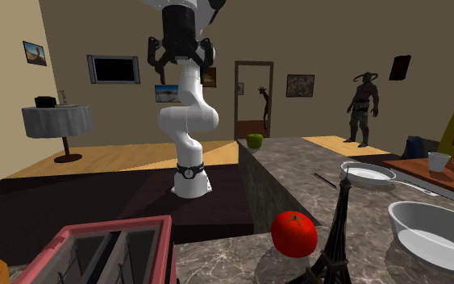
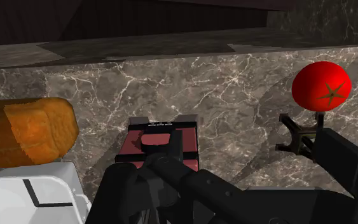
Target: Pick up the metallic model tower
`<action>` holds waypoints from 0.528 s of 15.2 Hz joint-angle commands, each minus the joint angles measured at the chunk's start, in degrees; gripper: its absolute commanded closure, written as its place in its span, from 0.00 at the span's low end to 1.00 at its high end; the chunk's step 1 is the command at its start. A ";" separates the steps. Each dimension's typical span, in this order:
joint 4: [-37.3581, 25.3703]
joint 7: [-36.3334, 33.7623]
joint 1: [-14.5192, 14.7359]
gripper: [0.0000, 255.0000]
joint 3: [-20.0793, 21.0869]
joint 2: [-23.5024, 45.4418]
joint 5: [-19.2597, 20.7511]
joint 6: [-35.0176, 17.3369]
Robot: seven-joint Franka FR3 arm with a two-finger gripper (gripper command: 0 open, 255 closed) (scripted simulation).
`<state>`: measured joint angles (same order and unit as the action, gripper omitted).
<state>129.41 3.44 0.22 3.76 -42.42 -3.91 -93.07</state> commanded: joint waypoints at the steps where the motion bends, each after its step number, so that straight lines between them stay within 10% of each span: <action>1: 0.00 0.00 0.00 0.00 0.00 0.00 0.00 0.00; 8: 9.04 17.80 5.69 0.00 -7.36 5.26 -4.90 -17.81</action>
<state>137.34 18.45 4.89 -2.68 -38.17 -7.83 -108.08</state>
